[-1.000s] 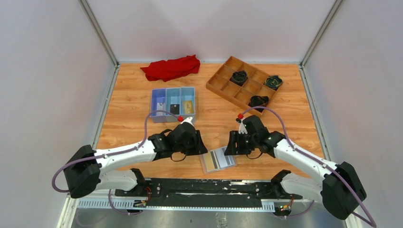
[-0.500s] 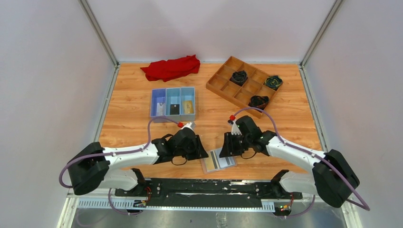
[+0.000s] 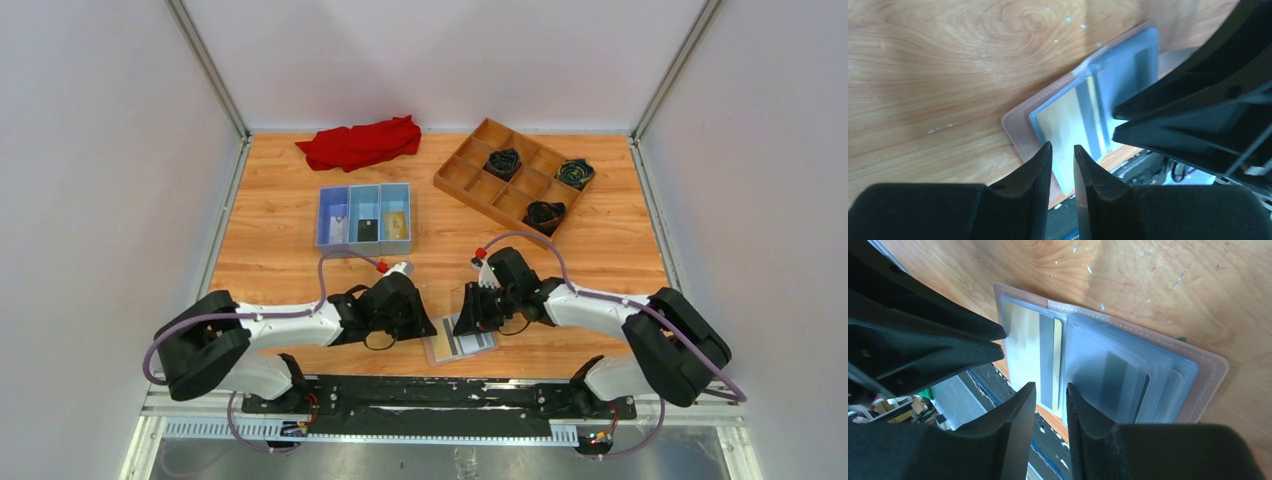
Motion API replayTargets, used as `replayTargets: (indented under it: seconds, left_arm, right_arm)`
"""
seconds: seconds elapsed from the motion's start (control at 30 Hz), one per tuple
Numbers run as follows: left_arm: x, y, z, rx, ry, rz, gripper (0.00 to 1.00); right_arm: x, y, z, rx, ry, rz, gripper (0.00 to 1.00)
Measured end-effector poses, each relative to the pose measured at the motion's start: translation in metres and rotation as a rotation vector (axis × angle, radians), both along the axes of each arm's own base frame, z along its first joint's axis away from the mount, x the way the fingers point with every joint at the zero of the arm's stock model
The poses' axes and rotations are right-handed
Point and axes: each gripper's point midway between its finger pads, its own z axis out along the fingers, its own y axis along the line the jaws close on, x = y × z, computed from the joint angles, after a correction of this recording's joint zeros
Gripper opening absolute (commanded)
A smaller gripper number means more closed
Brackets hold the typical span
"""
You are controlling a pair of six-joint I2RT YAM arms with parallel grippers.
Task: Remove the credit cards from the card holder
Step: Remove the credit card from the card holder.
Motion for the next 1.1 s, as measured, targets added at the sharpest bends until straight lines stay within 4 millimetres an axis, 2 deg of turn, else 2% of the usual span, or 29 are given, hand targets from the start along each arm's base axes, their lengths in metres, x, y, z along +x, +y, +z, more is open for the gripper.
replayTargets:
  seconds: [0.17, 0.4, 0.6, 0.67, 0.73, 0.83, 1.1]
  left_arm:
    - [-0.003, 0.004, -0.022, 0.046, 0.032, 0.001, 0.23]
    - [-0.001, -0.002, -0.023, 0.025, 0.031, -0.001, 0.22]
    - [0.000, -0.006, -0.024, 0.017, 0.035, -0.008, 0.20]
    - [0.000, -0.007, -0.025, 0.018, 0.037, -0.008, 0.19]
    - [0.000, -0.008, -0.025, 0.019, 0.038, -0.009, 0.18]
    - [0.002, -0.011, -0.026, 0.014, 0.038, -0.011, 0.17]
    - [0.003, -0.017, -0.026, -0.005, 0.039, -0.018, 0.17]
  right_arm:
    - [0.003, 0.003, -0.005, 0.005, 0.012, -0.020, 0.33]
    - [0.001, 0.001, -0.013, 0.002, 0.038, -0.053, 0.30]
    - [0.000, 0.003, -0.019, 0.017, 0.060, -0.078, 0.20]
    - [-0.001, 0.003, -0.020, 0.029, 0.063, -0.090, 0.21]
    - [-0.002, 0.002, -0.019, 0.041, 0.060, -0.100, 0.26]
    - [-0.004, 0.000, -0.017, 0.067, 0.053, -0.114, 0.26]
    - [-0.011, -0.007, -0.015, 0.115, 0.044, -0.151, 0.14]
